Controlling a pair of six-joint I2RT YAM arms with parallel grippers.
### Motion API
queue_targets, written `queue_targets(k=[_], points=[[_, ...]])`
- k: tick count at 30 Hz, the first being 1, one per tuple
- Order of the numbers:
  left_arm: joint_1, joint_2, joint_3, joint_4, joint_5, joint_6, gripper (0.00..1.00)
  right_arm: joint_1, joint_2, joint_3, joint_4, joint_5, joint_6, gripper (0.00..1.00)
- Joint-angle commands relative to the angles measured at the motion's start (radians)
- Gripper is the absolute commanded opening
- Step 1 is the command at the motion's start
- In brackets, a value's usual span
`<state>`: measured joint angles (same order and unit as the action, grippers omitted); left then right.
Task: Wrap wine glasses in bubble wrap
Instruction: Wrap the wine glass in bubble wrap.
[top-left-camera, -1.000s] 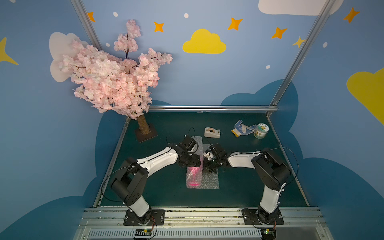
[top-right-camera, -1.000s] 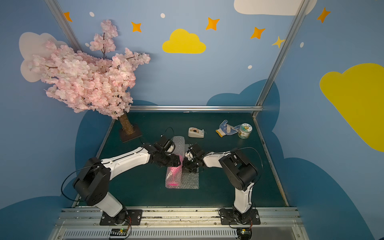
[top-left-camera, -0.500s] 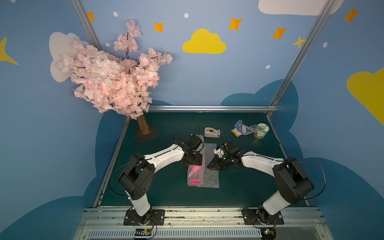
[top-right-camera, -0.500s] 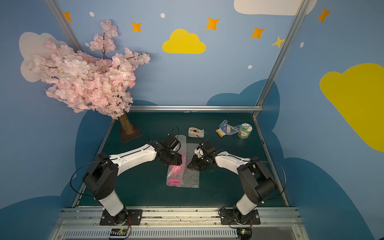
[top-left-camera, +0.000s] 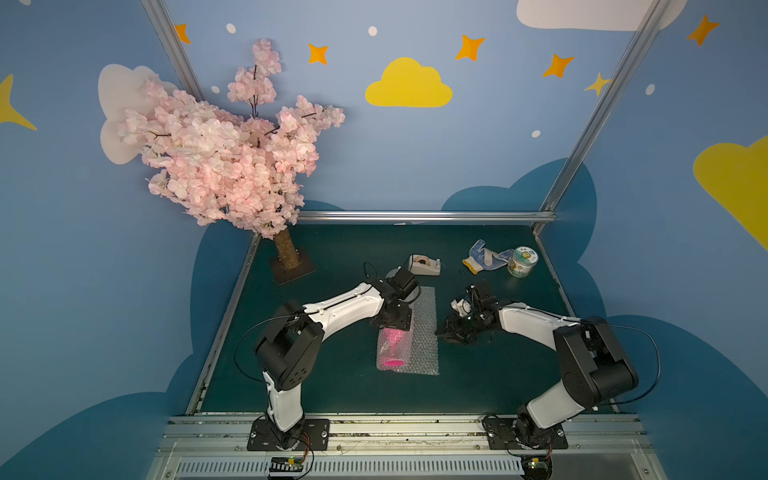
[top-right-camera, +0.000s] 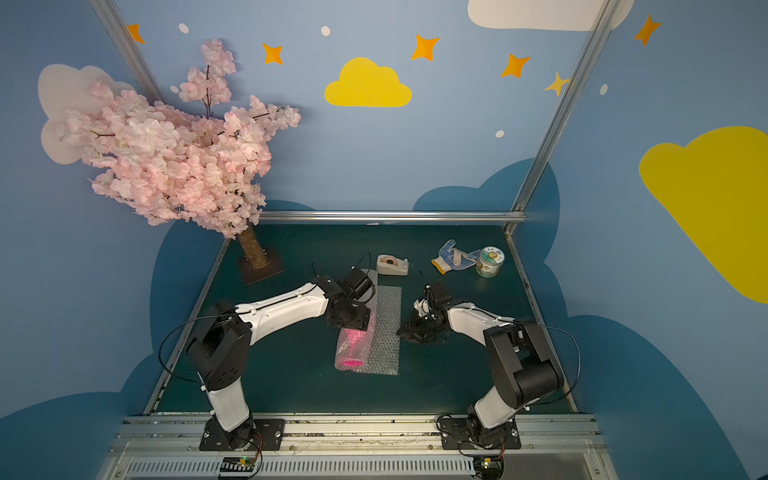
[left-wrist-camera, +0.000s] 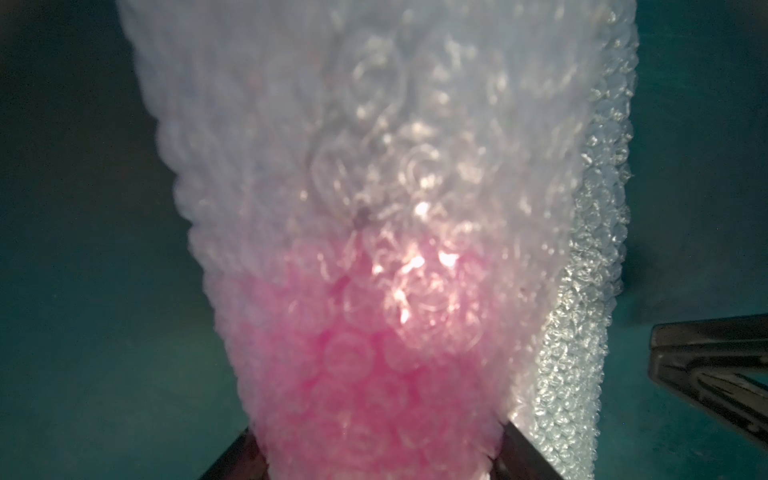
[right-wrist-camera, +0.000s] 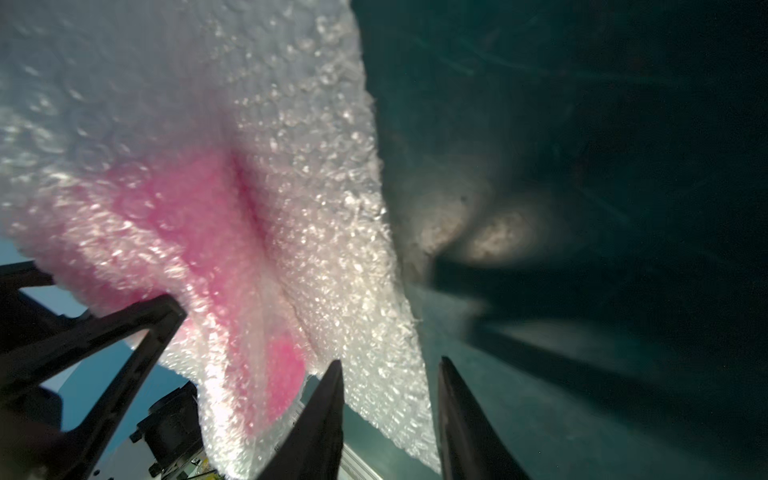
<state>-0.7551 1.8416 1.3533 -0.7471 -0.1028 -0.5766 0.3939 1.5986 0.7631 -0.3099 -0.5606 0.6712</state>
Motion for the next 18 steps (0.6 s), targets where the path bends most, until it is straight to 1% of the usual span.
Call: queue_targets(k=[1, 4, 10, 12, 18], points=[[0.003, 0.034, 0.000, -0.077, -0.034, -0.011, 0.75, -0.010, 0.037, -0.024, 0.081, -0.026, -0.033, 0.42], [0.004, 0.040, 0.006, -0.086, -0.028, -0.015, 0.75, -0.010, 0.106, -0.035, 0.158, -0.069, -0.023, 0.43], [0.027, 0.015, -0.031, -0.046, 0.022, -0.011, 0.75, -0.001, 0.209, -0.085, 0.375, -0.143, 0.075, 0.44], [0.036, 0.007, -0.044, -0.035, 0.030, -0.007, 0.75, 0.003, 0.220, -0.117, 0.431, -0.156, 0.100, 0.44], [0.060, -0.012, -0.077, 0.004, 0.062, 0.012, 0.75, 0.029, 0.215, -0.142, 0.584, -0.213, 0.157, 0.45]])
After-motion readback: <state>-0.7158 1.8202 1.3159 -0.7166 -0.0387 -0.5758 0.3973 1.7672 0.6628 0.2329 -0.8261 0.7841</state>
